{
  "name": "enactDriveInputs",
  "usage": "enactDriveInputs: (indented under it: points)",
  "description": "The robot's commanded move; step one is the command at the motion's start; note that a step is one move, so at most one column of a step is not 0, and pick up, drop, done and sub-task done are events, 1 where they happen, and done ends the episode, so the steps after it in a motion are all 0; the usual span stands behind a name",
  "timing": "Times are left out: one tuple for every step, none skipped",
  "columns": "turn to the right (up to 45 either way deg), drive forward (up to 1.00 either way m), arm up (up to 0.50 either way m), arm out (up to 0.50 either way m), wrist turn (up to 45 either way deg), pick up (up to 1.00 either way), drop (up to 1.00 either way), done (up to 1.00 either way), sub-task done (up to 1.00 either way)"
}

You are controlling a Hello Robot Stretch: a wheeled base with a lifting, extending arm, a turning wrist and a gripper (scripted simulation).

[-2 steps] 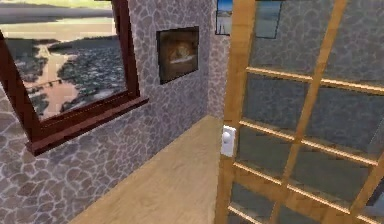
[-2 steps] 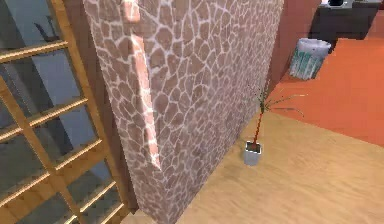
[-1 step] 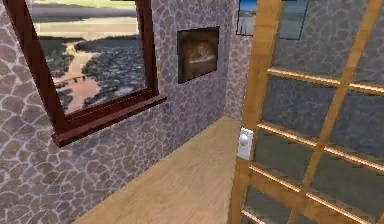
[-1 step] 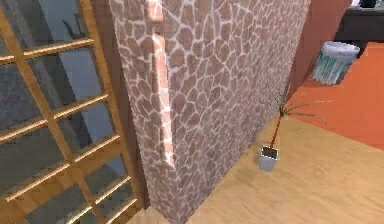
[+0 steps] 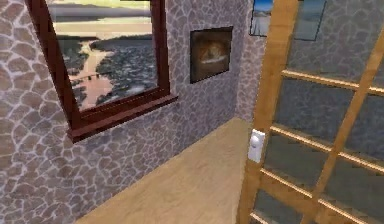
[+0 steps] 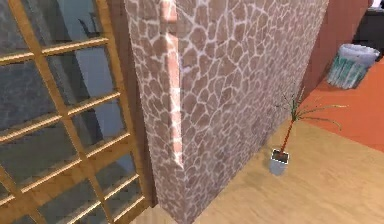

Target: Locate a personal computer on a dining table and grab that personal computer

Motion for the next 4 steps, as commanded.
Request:
enactDriveInputs:
  points:
    - [0.0, 0.45, 0.00, 0.00, 0.0, 0.00, 0.00, 0.00, 0.00]
    - [-27.0, 0.00, 0.00, 0.00, 0.0, 0.00, 0.00, 0.00, 0.00]
    - [0.0, 0.45, 0.00, 0.00, 0.0, 0.00, 0.00, 0.00, 0.00]
    - [45.0, 0.00, 0.00, 0.00, 0.0, 0.00, 0.00, 0.00, 0.00]
